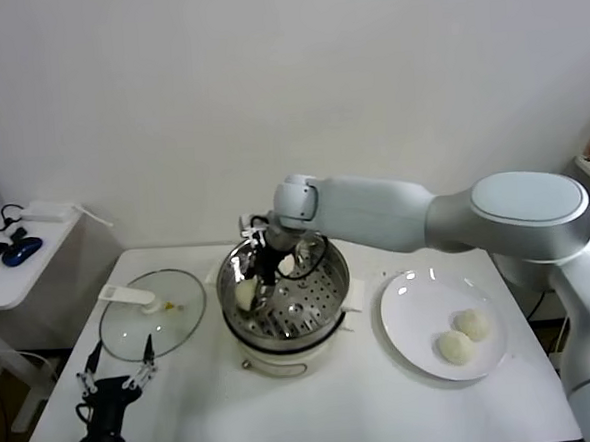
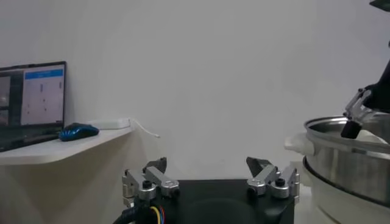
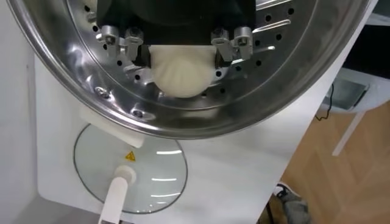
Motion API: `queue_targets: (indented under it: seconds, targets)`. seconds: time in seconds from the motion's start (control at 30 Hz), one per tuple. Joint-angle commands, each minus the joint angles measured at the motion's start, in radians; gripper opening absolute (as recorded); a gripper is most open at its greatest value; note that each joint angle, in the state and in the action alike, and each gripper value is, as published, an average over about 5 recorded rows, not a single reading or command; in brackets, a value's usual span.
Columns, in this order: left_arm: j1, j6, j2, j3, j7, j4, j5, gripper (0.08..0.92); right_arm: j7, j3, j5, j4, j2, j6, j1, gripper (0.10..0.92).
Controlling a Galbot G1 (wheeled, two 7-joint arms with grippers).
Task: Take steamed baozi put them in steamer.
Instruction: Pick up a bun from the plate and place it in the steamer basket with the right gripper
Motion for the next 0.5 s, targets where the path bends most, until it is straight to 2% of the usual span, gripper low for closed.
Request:
queue_targets:
  seconds: [0.03,0.4,0.5]
  targets:
    - [0.0,0.0,0.0,0.001,0.0,0.003,0.001,0.823,-0.002,0.002,-0.012,-0.013,0.013,0.001,-0.012,0.679]
    - [0.0,-0.001,0.0,0.001,0.0,0.004,0.001,0.823,-0.008,0.004,-0.033,-0.017,0.014,0.003,-0.019,0.681]
    - [0.001,-0.001,0.0,0.001,0.0,0.004,0.001,0.823,-0.016,0.009,-0.035,-0.016,0.013,0.004,-0.017,0.726]
